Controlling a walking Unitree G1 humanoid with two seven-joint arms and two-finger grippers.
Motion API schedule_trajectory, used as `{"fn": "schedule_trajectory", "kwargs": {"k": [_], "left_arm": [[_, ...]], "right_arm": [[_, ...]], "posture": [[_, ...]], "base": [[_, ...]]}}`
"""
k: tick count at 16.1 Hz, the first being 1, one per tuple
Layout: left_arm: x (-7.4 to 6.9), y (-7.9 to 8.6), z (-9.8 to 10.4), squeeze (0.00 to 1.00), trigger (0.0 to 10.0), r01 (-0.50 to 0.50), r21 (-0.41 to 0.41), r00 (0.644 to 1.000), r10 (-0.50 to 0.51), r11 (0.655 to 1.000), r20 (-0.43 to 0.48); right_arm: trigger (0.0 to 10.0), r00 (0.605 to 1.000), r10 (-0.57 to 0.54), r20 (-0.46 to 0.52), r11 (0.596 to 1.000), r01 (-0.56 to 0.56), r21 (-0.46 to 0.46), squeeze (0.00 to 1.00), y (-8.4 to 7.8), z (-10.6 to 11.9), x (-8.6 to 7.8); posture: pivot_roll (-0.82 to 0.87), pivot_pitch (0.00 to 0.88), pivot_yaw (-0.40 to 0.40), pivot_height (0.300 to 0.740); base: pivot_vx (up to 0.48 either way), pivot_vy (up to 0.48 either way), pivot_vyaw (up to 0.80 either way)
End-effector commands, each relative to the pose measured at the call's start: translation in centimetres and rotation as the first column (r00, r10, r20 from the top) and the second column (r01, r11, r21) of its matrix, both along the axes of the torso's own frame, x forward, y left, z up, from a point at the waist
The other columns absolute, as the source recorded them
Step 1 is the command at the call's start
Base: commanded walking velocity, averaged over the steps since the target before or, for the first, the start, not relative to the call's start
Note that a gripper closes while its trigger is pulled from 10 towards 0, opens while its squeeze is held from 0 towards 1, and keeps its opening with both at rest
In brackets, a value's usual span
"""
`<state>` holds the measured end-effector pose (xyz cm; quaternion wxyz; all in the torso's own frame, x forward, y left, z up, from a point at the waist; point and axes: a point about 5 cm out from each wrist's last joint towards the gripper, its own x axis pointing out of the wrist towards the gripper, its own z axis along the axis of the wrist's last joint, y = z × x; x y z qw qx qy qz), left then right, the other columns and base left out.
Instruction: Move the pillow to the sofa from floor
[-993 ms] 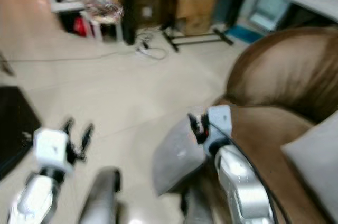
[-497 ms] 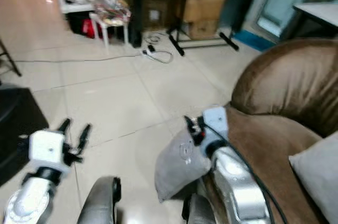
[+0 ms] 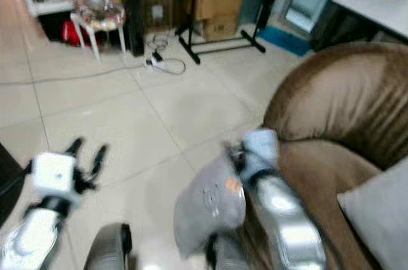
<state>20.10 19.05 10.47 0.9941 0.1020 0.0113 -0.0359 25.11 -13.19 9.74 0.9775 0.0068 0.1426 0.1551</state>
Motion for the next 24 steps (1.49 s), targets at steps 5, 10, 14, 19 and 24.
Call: {"fn": "schedule_trajectory", "kwargs": {"k": [5,10,14,19,24], "left_arm": [[0.2,-0.9,-0.2,0.00,10.0,0.041,-0.005,0.999,-0.041,0.999,-0.018],[0.8,-1.3,-0.5,0.00,10.0,0.076,0.005,0.996,-0.076,0.997,-0.036],[1.2,-1.1,-0.5,0.00,10.0,0.097,0.016,0.994,-0.096,0.995,-0.046],[1.8,-2.0,-0.8,0.00,10.0,0.252,0.042,0.964,-0.247,0.967,-0.098],[1.2,-2.1,-0.7,0.00,10.0,0.389,0.034,0.911,-0.379,0.921,-0.161]], "right_arm": [[10.0,0.997,-0.027,-0.075,0.997,0.021,-0.073,0.00,-1.8,-1.3,0.0],[10.0,0.995,-0.011,-0.099,0.997,0.004,-0.075,0.00,-0.9,-2.3,1.3],[10.0,0.993,0.000,-0.119,0.997,-0.010,-0.080,0.00,-0.3,-3.3,2.7],[10.0,0.969,-0.151,-0.194,0.988,0.153,-0.004,1.00,-0.3,-5.3,5.3],[10.0,0.939,-0.267,-0.217,0.964,0.263,-0.049,1.00,0.0,-6.0,7.4]], "posture": [[-0.02,0.000,-0.077,0.525],[-0.02,0.000,-0.070,0.475],[-0.01,0.000,-0.068,0.445],[0.01,0.000,-0.058,0.445],[0.03,0.007,-0.025,0.445]], "base": [[0.000,0.000,0.00],[0.000,0.000,0.00],[0.000,0.000,0.00],[0.000,0.000,0.00],[0.000,0.000,0.00]]}}
